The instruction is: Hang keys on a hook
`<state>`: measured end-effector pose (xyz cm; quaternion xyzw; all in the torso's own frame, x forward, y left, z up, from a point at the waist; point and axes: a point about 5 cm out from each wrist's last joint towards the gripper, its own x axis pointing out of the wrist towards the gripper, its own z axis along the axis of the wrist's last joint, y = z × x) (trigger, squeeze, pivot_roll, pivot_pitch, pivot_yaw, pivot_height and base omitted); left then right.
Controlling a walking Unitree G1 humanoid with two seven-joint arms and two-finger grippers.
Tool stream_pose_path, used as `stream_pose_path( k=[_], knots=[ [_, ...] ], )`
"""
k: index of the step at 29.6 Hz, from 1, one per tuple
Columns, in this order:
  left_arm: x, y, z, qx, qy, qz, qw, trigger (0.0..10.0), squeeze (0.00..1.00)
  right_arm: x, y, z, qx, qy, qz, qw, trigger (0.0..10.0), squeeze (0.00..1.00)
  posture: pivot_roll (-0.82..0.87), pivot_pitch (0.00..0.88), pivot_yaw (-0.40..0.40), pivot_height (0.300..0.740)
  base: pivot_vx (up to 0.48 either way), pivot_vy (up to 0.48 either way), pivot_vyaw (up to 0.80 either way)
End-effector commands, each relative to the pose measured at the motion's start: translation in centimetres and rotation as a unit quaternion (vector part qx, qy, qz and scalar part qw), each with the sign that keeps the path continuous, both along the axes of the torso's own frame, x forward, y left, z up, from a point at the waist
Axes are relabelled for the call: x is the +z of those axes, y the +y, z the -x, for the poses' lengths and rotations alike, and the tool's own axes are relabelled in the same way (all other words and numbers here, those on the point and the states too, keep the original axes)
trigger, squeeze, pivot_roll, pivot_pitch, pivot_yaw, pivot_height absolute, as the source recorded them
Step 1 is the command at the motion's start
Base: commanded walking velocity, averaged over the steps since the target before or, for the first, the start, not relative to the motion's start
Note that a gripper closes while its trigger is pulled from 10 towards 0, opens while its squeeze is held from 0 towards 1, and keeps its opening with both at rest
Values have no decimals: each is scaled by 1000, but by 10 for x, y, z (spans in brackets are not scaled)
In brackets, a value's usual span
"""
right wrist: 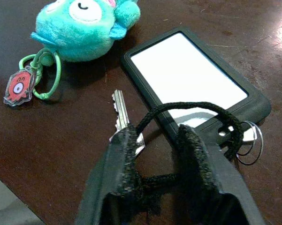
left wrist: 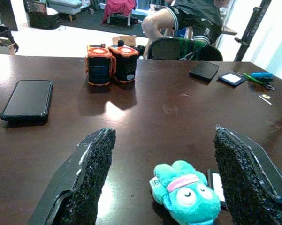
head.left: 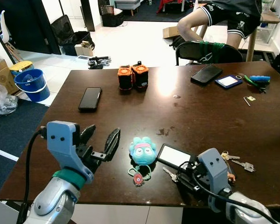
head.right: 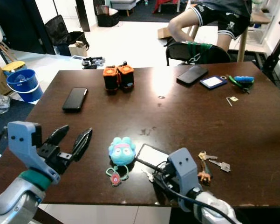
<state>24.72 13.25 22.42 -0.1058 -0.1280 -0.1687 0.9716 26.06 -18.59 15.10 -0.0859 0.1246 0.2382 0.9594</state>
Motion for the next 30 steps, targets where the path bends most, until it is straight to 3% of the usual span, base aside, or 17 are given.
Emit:
stream_pose_path(
  k=[1,16,18,23,30],
  knots=[
    [-2,2,1,-1,8,-6,1000,10000,0,-4,4,1,9,15,-14,1000,0,0,-176,168,202,740,0,0,0],
    [-3,1,1,1,9,-9,1000,10000,0,-1,7,-1,4,-3,-24,1000,0,0,-172,160,207,740,0,0,0],
    [-3,1,1,3,10,-9,1000,10000,0,11,6,-6,-8,-38,-51,998,0,0,-172,160,207,740,0,0,0],
    [-4,2,2,6,11,-8,1000,10000,0,25,10,-7,-5,-70,-100,993,0,0,-172,160,207,740,0,0,0],
    [-3,2,2,5,11,-8,1000,10000,0,27,12,-6,-2,-74,-106,992,0,0,-172,168,206,740,0,0,0]
  ],
)
